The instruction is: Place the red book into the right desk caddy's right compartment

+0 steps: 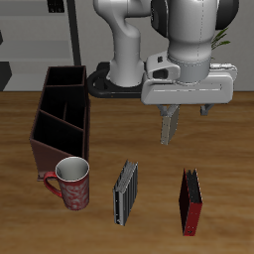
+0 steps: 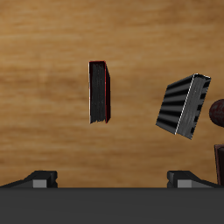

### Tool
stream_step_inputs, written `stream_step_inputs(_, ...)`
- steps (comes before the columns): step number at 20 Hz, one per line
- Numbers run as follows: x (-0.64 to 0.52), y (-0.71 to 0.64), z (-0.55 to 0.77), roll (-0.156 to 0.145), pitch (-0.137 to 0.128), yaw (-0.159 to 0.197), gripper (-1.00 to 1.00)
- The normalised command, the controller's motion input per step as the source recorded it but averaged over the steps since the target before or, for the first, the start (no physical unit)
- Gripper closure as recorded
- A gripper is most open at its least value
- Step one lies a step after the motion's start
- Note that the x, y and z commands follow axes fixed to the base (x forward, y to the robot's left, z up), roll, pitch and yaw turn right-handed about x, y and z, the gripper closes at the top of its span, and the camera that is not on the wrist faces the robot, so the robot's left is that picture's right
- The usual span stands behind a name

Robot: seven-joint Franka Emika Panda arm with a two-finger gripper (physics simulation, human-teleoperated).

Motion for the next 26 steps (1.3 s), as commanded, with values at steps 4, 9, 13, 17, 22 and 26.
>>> stream_step_inputs(4, 0.55, 0.08, -0.04, 0.01, 0.021, 0.002, -1.0)
stream_step_inputs(9, 0.29, 0.09, 0.01, 0.0, -0.047, 0.066, -1.0)
stream_step_inputs(13, 0.15, 0.14, -0.06, -0.006, -0.048, -0.013, -1.0)
stream_step_inputs(17, -0.06, 0.21, -0.21, 0.059, -0.094, 0.005, -1.0)
stream_step_inputs(22, -0.06, 0.13, -0.29, 0.025, -0.09, 0.012, -1.0)
stream_step_inputs(26, 0.02, 0.03, -0.41, 0.018, -0.058, 0.001, -1.0)
